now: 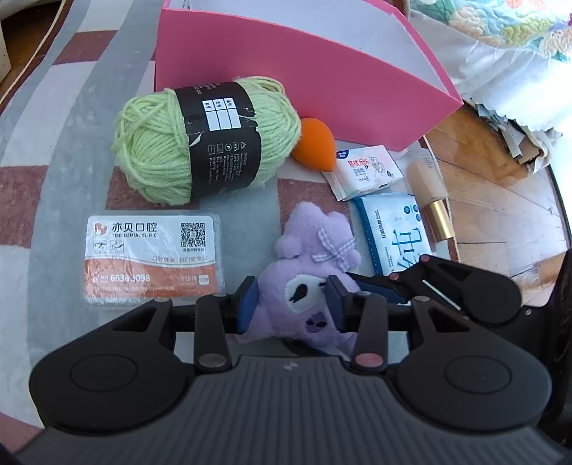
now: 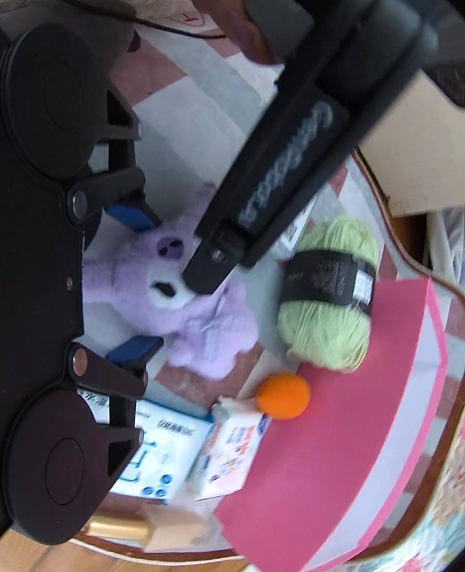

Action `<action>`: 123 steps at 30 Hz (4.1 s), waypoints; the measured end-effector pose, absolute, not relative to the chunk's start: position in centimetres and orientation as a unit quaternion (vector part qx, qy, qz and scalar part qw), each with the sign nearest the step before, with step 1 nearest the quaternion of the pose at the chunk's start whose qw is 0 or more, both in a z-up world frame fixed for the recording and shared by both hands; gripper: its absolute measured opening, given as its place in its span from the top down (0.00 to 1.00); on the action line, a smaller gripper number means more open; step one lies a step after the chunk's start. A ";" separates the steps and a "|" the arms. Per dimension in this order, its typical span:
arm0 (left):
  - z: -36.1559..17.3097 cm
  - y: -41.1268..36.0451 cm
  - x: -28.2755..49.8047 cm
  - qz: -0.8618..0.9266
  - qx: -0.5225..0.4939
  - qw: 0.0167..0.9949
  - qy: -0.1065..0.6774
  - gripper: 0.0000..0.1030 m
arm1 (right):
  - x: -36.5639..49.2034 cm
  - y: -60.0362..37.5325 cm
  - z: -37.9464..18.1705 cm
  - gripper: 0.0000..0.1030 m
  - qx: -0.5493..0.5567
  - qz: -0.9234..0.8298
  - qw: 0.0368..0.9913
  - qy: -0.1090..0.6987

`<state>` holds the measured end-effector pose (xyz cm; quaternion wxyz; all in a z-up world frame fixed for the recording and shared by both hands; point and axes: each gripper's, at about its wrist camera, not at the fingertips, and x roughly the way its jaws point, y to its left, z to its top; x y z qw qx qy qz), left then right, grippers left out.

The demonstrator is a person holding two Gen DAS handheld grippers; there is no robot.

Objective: Organize objects
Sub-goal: 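Move the left tool down and close it on the purple plush toy, then lift the purple plush toy with the left tool into the pink box, then open the left tool and withdraw it from the box, then lower the left tool and close it on the clear orange-labelled box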

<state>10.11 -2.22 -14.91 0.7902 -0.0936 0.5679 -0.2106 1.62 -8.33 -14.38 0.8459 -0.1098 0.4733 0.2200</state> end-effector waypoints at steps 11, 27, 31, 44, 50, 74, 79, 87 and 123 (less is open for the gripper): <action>-13.0 -2.8 8.6 -0.232 -0.109 0.797 0.547 0.66 | 1.3 -9.3 -12.8 0.44 -0.117 0.234 0.832 0.489; 0.9 -2.1 13.6 -0.290 -0.160 0.832 0.445 0.68 | 4.0 -10.7 1.1 0.44 -0.223 0.241 0.873 0.361; 2.2 -3.2 17.1 -0.292 -0.173 0.831 0.441 0.68 | 8.8 -10.8 2.7 0.44 -0.244 0.228 0.869 0.365; -5.8 -9.0 30.9 -0.240 -0.224 0.787 0.523 0.68 | 23.5 -14.6 -2.5 0.44 -0.264 0.222 0.808 0.478; -10.3 -10.6 34.3 -0.228 -0.232 0.773 0.545 0.68 | 27.2 -15.3 -7.2 0.44 -0.280 0.208 0.789 0.506; -16.9 -12.3 37.5 -0.136 -0.314 0.714 0.611 0.74 | 27.6 -15.7 -11.7 0.35 -0.307 0.194 0.776 0.516; -16.4 -14.7 37.3 -0.155 -0.292 0.728 0.601 0.76 | 26.5 -17.1 -11.1 0.68 -0.281 0.196 0.792 0.506; -14.4 -16.9 37.5 -0.176 -0.226 0.762 0.581 0.75 | 24.5 -17.4 -11.2 0.71 -0.232 0.183 0.809 0.508; 1.9 2.9 15.1 -0.196 -0.020 0.838 0.508 0.19 | 8.7 -13.0 3.2 0.12 0.043 0.280 0.821 0.496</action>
